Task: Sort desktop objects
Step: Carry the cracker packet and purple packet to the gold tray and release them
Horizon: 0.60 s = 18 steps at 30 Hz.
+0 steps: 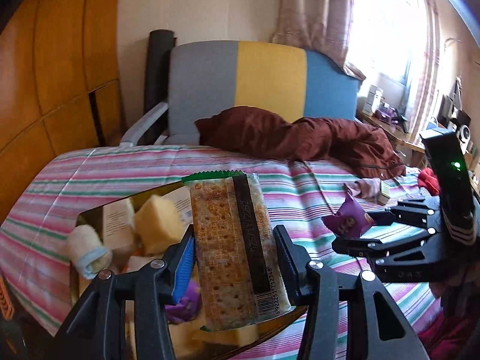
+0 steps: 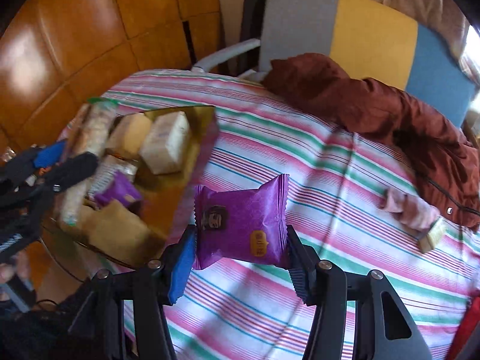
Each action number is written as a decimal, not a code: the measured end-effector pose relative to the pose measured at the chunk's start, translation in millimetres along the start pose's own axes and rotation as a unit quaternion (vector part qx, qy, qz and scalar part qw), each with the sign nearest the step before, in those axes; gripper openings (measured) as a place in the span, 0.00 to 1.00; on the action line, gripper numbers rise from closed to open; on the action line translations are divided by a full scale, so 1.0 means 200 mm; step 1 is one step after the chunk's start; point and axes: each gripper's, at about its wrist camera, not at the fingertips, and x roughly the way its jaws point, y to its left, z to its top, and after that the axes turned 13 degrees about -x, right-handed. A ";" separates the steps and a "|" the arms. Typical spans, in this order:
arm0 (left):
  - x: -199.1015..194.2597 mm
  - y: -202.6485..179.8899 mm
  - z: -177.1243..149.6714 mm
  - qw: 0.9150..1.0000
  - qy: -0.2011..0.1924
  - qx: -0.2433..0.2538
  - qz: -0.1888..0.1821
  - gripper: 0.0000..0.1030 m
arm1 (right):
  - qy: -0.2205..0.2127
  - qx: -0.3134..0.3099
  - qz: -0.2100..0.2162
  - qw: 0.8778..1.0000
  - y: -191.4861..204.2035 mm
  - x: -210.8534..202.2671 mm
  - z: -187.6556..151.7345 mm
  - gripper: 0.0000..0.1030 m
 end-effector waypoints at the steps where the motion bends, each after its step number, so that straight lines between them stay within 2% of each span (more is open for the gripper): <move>1: 0.00 0.03 0.00 1.000 0.000 -0.004 0.003 0.49 | -0.003 0.001 0.005 1.000 0.03 0.01 0.01 0.55; 7: -0.01 0.20 0.03 0.999 -0.002 -0.034 0.019 0.49 | -0.017 0.009 0.033 0.999 0.17 0.06 0.08 0.55; 11: 0.05 0.31 0.10 0.998 0.024 -0.065 -0.001 0.49 | -0.022 0.008 0.046 0.999 0.26 0.09 0.15 0.55; 13: 0.09 0.35 0.13 0.997 0.032 -0.071 0.002 0.50 | -0.029 0.014 0.051 0.998 0.29 0.10 0.19 0.57; 14: 0.10 0.37 0.14 0.996 0.037 -0.082 -0.002 0.55 | -0.036 0.022 0.062 0.997 0.30 0.11 0.21 0.61; 15: 0.12 0.40 0.15 0.995 0.042 -0.094 -0.010 0.66 | -0.045 0.030 0.065 0.996 0.30 0.11 0.23 0.62; 17: 0.13 0.44 0.16 0.992 0.050 -0.111 -0.016 0.80 | -0.060 0.040 0.064 0.995 0.31 0.11 0.25 0.73; 18: 0.14 0.47 0.16 0.991 0.050 -0.122 -0.018 0.81 | -0.063 0.043 0.064 0.995 0.31 0.12 0.26 0.73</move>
